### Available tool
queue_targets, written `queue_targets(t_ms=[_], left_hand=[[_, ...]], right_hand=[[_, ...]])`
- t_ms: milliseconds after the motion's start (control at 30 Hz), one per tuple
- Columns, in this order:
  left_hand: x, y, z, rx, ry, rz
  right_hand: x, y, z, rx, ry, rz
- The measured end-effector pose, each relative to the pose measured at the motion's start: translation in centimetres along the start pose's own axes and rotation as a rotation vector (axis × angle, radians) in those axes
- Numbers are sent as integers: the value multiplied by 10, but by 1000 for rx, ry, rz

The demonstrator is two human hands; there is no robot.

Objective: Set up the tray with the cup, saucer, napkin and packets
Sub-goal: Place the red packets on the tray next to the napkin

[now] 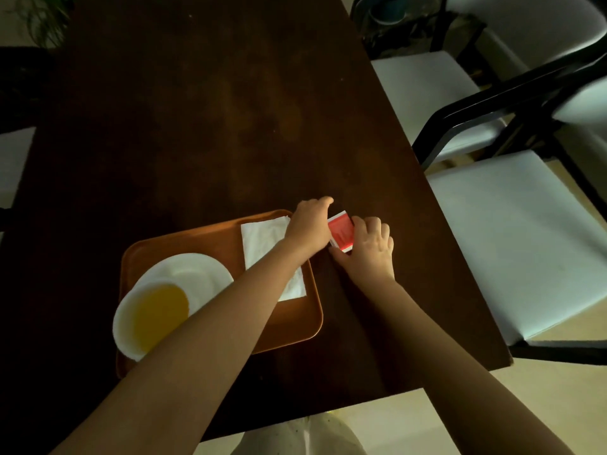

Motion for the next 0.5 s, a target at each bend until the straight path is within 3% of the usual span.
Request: queue_targets(t_ms=[100, 333, 500], left_hand=[[3, 11, 3, -2, -15, 28], [-10, 22, 11, 146, -192, 267], [-4, 11, 2, 87, -294, 317]], right_hand=[[-3, -3, -6, -6, 16, -19], [-8, -5, -7, 2, 122, -36], [-4, -10, -12, 61, 249, -16]])
Point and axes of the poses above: each hand's wrist, its own y-axis towards the middle knuckle, its own x-axis out of the back of the hand, z = x × y, the point moved 8 cm from there along y, towards the middle knuckle, and after that the axes turned 7 degrees about z, right-handed, at the moved point
